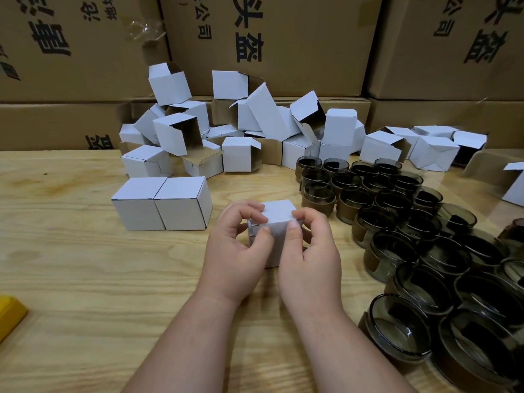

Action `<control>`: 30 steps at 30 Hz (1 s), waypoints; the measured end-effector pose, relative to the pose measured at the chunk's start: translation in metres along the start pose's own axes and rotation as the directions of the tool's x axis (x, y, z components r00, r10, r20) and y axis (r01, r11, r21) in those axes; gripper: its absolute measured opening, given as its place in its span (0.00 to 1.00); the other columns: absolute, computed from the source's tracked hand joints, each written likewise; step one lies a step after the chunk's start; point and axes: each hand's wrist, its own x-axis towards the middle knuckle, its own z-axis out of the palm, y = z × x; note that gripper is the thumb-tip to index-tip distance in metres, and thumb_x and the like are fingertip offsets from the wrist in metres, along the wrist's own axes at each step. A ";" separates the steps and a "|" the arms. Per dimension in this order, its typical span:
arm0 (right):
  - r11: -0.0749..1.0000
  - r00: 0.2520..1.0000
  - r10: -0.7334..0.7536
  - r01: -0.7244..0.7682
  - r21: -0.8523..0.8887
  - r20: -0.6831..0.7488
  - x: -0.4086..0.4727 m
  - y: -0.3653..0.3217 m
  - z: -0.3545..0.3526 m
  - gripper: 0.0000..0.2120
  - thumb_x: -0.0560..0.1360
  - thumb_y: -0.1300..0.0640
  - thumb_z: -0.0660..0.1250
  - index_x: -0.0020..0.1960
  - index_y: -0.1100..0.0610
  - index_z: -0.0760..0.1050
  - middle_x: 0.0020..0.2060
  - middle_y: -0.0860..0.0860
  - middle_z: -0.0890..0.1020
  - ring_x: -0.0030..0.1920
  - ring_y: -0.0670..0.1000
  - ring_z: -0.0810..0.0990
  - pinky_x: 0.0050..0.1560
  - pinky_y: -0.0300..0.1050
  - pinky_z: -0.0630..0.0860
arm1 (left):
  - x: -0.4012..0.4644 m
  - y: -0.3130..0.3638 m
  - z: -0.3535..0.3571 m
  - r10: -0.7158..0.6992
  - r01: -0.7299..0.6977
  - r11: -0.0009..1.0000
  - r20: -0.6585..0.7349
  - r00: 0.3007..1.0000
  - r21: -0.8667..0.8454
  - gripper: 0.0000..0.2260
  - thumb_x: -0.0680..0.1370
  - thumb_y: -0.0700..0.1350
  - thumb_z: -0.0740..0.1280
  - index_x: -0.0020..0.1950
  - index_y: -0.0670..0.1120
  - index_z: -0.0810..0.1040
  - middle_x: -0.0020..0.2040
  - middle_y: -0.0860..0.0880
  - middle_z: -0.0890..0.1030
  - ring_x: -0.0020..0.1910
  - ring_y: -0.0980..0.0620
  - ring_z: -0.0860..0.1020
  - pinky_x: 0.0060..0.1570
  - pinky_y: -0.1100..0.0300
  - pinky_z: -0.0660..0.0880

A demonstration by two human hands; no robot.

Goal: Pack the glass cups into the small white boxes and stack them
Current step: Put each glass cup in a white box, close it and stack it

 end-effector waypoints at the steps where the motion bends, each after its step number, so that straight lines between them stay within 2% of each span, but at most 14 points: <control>1: 1.000 1.000 0.001 -0.001 -0.006 0.002 0.000 0.000 0.000 0.07 0.83 0.56 0.61 0.57 0.46 0.75 0.54 0.44 0.81 0.55 0.47 0.80 0.55 0.51 0.78 | 0.000 0.000 0.000 -0.008 0.008 1.000 -0.001 1.000 0.001 0.08 0.71 0.39 0.67 0.43 0.54 0.76 0.53 0.57 0.81 0.58 0.52 0.80 0.53 0.62 0.73; 5: 1.000 1.000 0.008 -0.008 -0.010 0.004 0.000 -0.001 0.001 0.06 0.82 0.55 0.62 0.55 0.46 0.74 0.53 0.45 0.81 0.53 0.47 0.80 0.54 0.52 0.78 | 0.000 -0.001 0.000 -0.028 0.028 1.000 0.002 1.000 0.009 0.08 0.71 0.40 0.67 0.41 0.54 0.76 0.52 0.60 0.81 0.58 0.54 0.80 0.54 0.61 0.74; 8: 1.000 1.000 0.010 -0.010 -0.001 0.002 0.000 -0.001 0.000 0.05 0.82 0.55 0.62 0.54 0.46 0.74 0.53 0.44 0.81 0.53 0.47 0.80 0.53 0.52 0.78 | 0.000 -0.002 -0.001 -0.014 0.014 1.000 0.008 1.000 0.014 0.07 0.72 0.41 0.68 0.42 0.53 0.76 0.53 0.57 0.81 0.59 0.53 0.80 0.54 0.60 0.74; 13: 1.000 1.000 0.029 -0.030 0.011 0.005 0.001 0.000 -0.001 0.04 0.81 0.54 0.64 0.49 0.46 0.73 0.51 0.42 0.81 0.52 0.41 0.79 0.52 0.49 0.78 | 0.000 -0.002 -0.001 -0.049 0.049 0.999 0.023 0.999 -0.003 0.03 0.75 0.46 0.69 0.41 0.51 0.77 0.54 0.57 0.82 0.60 0.56 0.79 0.54 0.62 0.73; 15: 0.999 0.999 0.039 -0.039 0.020 0.013 0.002 0.000 -0.001 0.04 0.81 0.54 0.64 0.48 0.45 0.73 0.51 0.41 0.80 0.53 0.40 0.78 0.53 0.47 0.78 | 0.000 0.000 0.000 -0.108 0.109 0.992 0.032 0.994 -0.058 0.02 0.75 0.46 0.66 0.45 0.53 0.77 0.54 0.60 0.82 0.57 0.62 0.79 0.52 0.66 0.74; 17: 0.999 0.999 0.049 -0.050 0.020 0.023 0.001 0.001 0.000 0.05 0.80 0.53 0.65 0.47 0.45 0.73 0.51 0.41 0.80 0.53 0.39 0.78 0.53 0.45 0.77 | -0.001 0.002 0.000 -0.182 0.185 0.975 0.033 0.983 -0.126 0.09 0.74 0.45 0.64 0.50 0.59 0.77 0.54 0.64 0.81 0.48 0.67 0.79 0.46 0.71 0.74; 19: 0.999 0.998 0.052 -0.052 0.001 0.038 0.000 0.002 0.001 0.04 0.79 0.52 0.65 0.47 0.44 0.73 0.52 0.40 0.79 0.53 0.37 0.77 0.52 0.42 0.76 | 0.000 0.002 0.000 -0.246 0.249 0.954 0.038 0.968 -0.168 0.15 0.73 0.45 0.63 0.52 0.65 0.76 0.58 0.58 0.82 0.44 0.63 0.80 0.43 0.67 0.76; 21: 0.998 0.996 0.029 -0.025 -0.053 0.082 -0.002 0.003 0.001 0.04 0.78 0.51 0.67 0.48 0.43 0.72 0.54 0.37 0.76 0.54 0.33 0.75 0.51 0.32 0.73 | 0.001 0.002 0.000 -0.280 0.284 0.939 0.047 0.959 -0.194 0.16 0.72 0.45 0.62 0.52 0.66 0.75 0.59 0.51 0.82 0.44 0.56 0.81 0.44 0.59 0.77; 22: 0.996 0.993 0.016 -0.005 -0.093 0.121 -0.003 0.004 0.002 0.06 0.77 0.51 0.67 0.50 0.41 0.72 0.56 0.35 0.74 0.54 0.31 0.73 0.51 0.26 0.69 | 0.002 0.001 0.000 -0.292 0.295 0.931 0.044 0.955 -0.216 0.17 0.72 0.44 0.62 0.52 0.66 0.76 0.58 0.49 0.82 0.43 0.54 0.81 0.43 0.57 0.77; 24: 0.986 0.980 0.003 0.030 -0.162 0.198 -0.004 0.007 0.004 0.14 0.77 0.51 0.68 0.59 0.38 0.73 0.60 0.34 0.71 0.54 0.30 0.70 0.50 0.21 0.65 | 0.004 0.000 0.002 -0.330 0.323 0.903 0.021 0.944 -0.284 0.17 0.72 0.43 0.62 0.52 0.65 0.77 0.56 0.52 0.82 0.47 0.54 0.82 0.44 0.59 0.78; 27: 0.978 0.979 -0.025 0.066 -0.196 0.201 -0.001 0.011 0.008 0.18 0.79 0.54 0.67 0.66 0.40 0.73 0.63 0.37 0.72 0.54 0.31 0.67 0.51 0.20 0.63 | 0.006 -0.003 0.004 -0.373 0.327 0.878 -0.072 0.925 -0.349 0.16 0.76 0.38 0.65 0.57 0.58 0.76 0.58 0.59 0.80 0.62 0.60 0.79 0.50 0.70 0.76; 28: 0.977 0.981 -0.031 0.071 -0.203 0.194 0.002 0.012 0.011 0.18 0.79 0.54 0.66 0.67 0.40 0.73 0.64 0.38 0.72 0.54 0.31 0.67 0.50 0.22 0.64 | 0.006 -0.003 0.004 -0.373 0.312 0.884 -0.123 0.920 -0.349 0.15 0.75 0.39 0.65 0.57 0.56 0.76 0.59 0.58 0.80 0.64 0.61 0.77 0.51 0.72 0.74; 30: 0.969 0.982 -0.028 0.072 -0.236 0.185 0.007 0.012 0.020 0.18 0.80 0.54 0.66 0.68 0.41 0.73 0.64 0.39 0.73 0.54 0.36 0.70 0.52 0.31 0.66 | 0.005 -0.004 0.004 -0.348 0.259 0.908 -0.249 0.904 -0.329 0.13 0.72 0.43 0.64 0.55 0.55 0.76 0.58 0.54 0.81 0.61 0.59 0.78 0.56 0.68 0.73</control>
